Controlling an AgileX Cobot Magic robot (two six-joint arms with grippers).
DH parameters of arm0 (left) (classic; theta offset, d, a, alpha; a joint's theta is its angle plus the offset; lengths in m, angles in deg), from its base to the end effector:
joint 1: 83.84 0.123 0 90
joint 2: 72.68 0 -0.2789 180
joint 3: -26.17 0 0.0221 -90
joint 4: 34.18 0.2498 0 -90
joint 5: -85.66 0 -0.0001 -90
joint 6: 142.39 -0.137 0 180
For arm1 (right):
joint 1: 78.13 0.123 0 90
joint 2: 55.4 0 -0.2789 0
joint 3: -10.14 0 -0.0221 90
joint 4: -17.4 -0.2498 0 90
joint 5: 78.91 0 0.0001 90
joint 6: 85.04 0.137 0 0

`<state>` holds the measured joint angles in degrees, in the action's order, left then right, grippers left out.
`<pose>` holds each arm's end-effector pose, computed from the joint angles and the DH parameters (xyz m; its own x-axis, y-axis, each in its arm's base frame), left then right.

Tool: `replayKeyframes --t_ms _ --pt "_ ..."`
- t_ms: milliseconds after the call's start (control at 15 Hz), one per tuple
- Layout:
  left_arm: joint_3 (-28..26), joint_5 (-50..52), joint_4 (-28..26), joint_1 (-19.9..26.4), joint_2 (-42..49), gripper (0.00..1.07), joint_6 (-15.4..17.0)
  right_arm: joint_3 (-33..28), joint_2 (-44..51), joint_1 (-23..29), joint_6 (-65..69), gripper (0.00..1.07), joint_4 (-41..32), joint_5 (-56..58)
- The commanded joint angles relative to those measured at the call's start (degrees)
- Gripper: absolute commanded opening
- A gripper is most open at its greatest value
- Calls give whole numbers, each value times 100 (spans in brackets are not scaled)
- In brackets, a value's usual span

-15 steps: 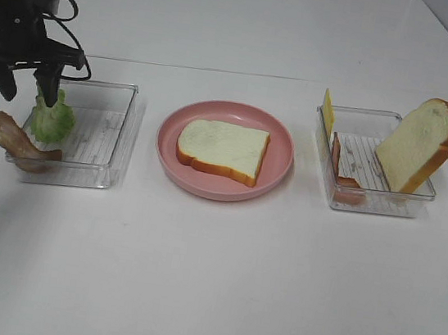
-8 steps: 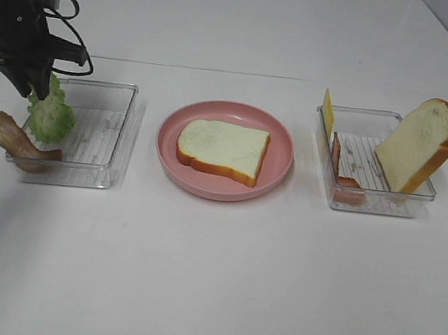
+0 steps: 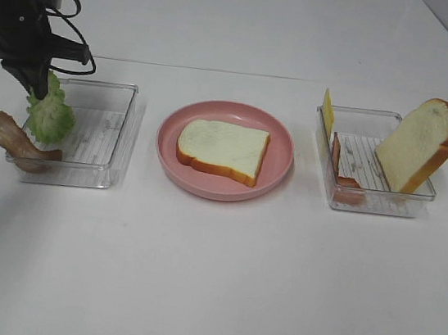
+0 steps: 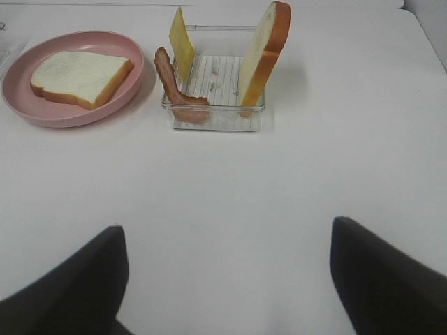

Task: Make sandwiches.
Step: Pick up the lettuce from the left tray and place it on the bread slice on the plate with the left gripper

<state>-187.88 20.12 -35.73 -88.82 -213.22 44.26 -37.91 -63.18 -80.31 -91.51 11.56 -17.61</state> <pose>0.4779 -0.0450 0.1149 -0.9901 -0.0411 -0.1346 -0.0358 0.9985 -0.0418 0.0399 0.0107 0.2573 -0.4502 -0.0465 -0.8917 -0.0704 0.9974 -0.0164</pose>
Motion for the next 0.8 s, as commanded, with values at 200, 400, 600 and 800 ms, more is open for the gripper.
replayKeyframes --t_ms 200,400,600,800 --pt "-120 258 -361 -40 378 0 -17 -17 80 -29 -29 76 6 -52" --pt "-149 476 -493 -57 636 0 -17 -17 80 -29 -29 76 6 -52" --pt "-149 928 -2005 -57 728 0 -842 -17 80 -29 -29 76 6 -52" --pt "-149 1197 -3243 -57 716 0 -1427 -17 80 -29 -29 76 6 -52"
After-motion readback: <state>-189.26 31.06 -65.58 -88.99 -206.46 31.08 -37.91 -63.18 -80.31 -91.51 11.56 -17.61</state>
